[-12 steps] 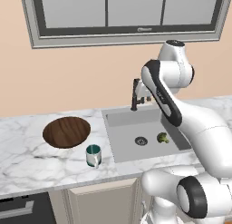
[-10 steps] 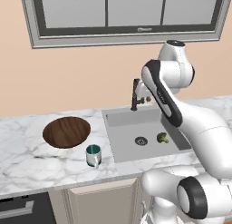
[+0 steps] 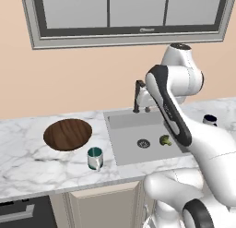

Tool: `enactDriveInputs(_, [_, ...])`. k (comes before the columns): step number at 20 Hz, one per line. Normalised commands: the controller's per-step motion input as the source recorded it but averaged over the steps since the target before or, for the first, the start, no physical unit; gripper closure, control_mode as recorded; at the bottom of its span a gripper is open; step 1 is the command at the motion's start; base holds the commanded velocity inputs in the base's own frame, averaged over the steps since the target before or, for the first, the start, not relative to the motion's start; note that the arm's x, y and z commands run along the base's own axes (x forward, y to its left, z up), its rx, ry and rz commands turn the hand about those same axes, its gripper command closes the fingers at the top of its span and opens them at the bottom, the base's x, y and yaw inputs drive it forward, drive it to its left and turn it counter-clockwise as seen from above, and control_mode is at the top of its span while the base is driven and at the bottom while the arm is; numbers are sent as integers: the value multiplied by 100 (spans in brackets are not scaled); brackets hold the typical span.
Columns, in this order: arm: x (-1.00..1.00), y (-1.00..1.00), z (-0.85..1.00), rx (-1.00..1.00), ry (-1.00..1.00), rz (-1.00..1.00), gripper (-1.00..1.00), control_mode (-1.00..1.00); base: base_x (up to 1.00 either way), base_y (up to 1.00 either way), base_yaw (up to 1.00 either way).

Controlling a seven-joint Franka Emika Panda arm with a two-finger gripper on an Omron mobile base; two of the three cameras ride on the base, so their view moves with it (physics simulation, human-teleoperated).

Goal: Clear the mugs and bowl far away from the sink.

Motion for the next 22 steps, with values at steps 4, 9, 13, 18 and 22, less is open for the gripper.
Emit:
enactDriveInputs(4, [-68, 45, -1, 1, 0, 2, -100, -100, 0, 0, 0])
enactDriveInputs(9, [-44, 64, -7, 0, 0, 7, -100, -100, 0, 0, 0])
enactDriveInputs(13, [-30, 57, -11, 0, 0, 5, -100, -100, 0, 0, 0])
enactDriveInputs(18, [-25, 36, -36, 0, -1, 1, -100, -100, 0, 0, 0])
enactDriveInputs(22, [-2, 41, -33, 0, 0, 6, -100, -100, 0, 0, 0])
